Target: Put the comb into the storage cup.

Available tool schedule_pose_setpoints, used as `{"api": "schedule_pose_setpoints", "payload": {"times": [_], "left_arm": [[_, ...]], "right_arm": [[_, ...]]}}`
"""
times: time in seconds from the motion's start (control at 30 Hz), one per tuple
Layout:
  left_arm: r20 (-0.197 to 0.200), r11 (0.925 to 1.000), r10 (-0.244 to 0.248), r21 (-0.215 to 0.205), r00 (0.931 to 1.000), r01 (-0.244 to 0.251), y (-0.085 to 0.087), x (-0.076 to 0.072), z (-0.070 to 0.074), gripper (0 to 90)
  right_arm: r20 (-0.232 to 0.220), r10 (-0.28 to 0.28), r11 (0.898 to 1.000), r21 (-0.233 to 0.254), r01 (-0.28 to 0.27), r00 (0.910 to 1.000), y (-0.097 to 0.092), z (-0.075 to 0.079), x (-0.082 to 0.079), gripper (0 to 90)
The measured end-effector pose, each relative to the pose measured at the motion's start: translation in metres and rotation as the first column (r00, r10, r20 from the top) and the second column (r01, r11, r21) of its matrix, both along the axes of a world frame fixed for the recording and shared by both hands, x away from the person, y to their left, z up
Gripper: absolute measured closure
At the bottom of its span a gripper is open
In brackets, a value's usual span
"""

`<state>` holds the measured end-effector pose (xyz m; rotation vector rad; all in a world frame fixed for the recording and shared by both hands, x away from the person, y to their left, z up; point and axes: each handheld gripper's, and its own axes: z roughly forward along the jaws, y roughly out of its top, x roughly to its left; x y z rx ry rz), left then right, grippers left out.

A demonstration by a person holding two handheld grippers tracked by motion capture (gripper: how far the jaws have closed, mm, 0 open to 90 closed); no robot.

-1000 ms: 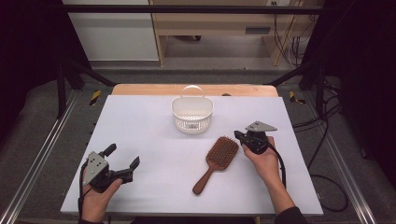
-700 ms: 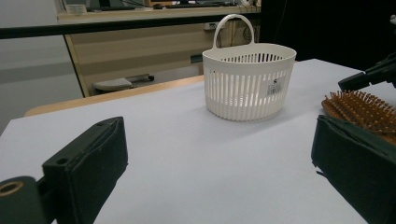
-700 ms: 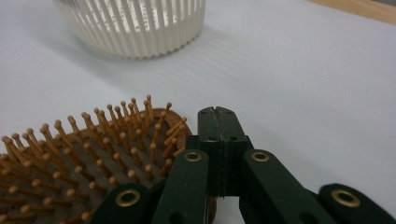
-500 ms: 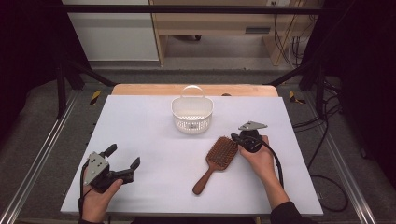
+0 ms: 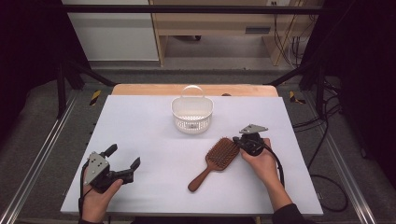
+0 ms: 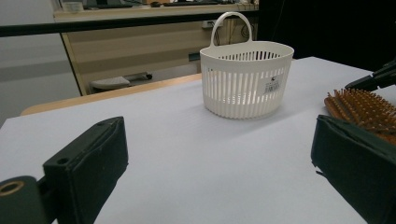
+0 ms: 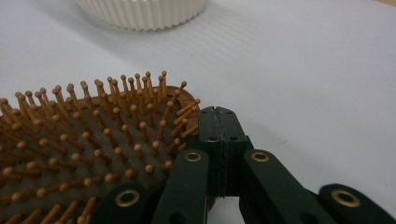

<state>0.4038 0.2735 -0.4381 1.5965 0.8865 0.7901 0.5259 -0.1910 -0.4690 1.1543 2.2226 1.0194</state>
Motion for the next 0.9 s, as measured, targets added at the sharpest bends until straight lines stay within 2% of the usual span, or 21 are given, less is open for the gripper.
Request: {"api": "schedule_pose_setpoints", "payload": {"times": [0.43,0.6,0.9], "left_arm": [[-0.009,1.0000,-0.002,0.008,1.0000,0.002,0.000,0.000,0.000,3.8],[-0.019,0.9999,-0.011,0.013,0.9997,0.011,-0.001,0.001,-0.001,3.9],[-0.026,0.9996,-0.021,0.019,0.9994,0.021,-0.003,0.002,-0.002,3.9]], "right_arm": [[-0.021,0.045,0.999,-0.023,-0.046,0.9987,0.015,0.003,-0.027,90.0],[-0.033,0.065,0.998,-0.011,-0.066,0.9973,0.028,0.003,-0.034,90.0],[-0.063,0.068,0.998,0.012,-0.067,0.9957,0.044,0.005,-0.047,90.0]]}}
